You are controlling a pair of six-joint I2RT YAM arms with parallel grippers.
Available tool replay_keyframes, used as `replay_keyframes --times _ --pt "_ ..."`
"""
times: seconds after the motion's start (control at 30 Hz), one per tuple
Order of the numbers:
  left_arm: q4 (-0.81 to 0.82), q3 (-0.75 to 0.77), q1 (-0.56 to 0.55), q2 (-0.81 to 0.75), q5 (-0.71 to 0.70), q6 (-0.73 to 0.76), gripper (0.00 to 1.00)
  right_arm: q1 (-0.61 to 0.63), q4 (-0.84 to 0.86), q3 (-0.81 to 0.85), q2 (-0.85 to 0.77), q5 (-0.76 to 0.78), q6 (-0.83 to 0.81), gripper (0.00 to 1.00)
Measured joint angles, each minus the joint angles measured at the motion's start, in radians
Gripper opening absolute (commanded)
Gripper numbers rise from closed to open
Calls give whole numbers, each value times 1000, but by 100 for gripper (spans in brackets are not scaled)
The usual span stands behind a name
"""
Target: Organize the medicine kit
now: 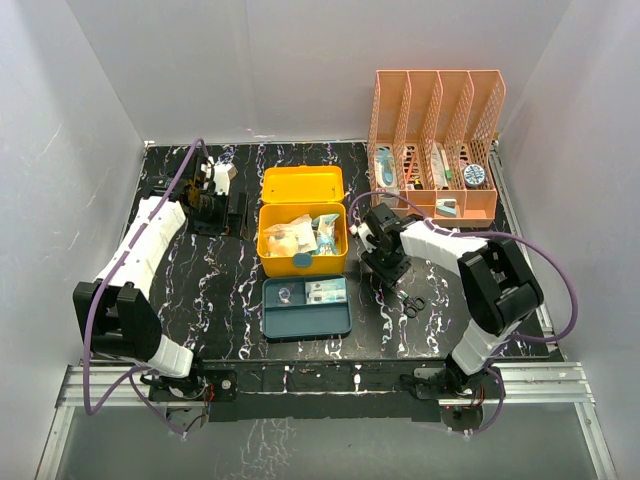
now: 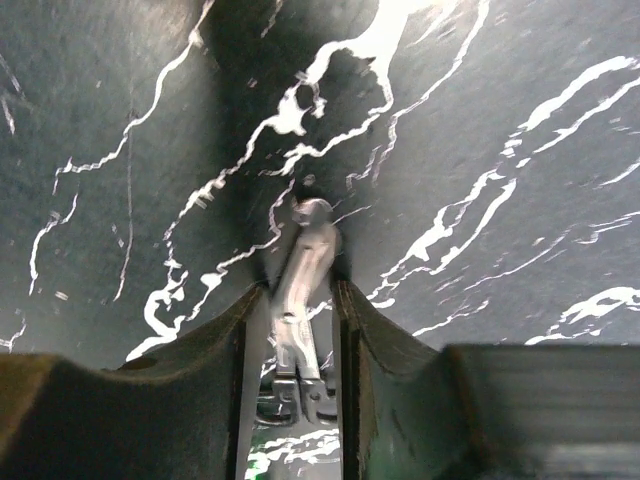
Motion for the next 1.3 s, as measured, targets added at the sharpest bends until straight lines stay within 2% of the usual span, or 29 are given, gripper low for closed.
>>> replay_keyframes --times 0.23,0.5,0.83,1.3 --pt "0 -2 2 0 0 9 99 2 23 -11 17 -21 0 9" --pt "0 -6 9 0 0 16 99 3 2 27 51 -6 11 7" --pt "0 -7 20 2 0 21 99 -6 75 168 162 86 76 10" --pt "-1 -8 23 2 3 26 99 -7 119 258 220 112 138 38"
